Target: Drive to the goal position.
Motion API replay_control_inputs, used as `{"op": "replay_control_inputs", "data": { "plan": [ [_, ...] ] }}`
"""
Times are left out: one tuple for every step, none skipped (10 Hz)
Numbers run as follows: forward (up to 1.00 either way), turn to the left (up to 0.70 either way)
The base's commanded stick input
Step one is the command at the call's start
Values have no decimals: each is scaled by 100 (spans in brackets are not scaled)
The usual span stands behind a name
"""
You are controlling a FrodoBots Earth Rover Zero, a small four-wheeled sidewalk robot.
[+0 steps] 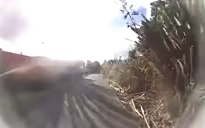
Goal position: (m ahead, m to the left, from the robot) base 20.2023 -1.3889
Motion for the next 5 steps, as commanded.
{"op": "replay_control_inputs", "data": {
  "plan": [
    [50,53],
    [50,53],
    [50,53],
    [50,53],
    [50,53]
  ]
}}
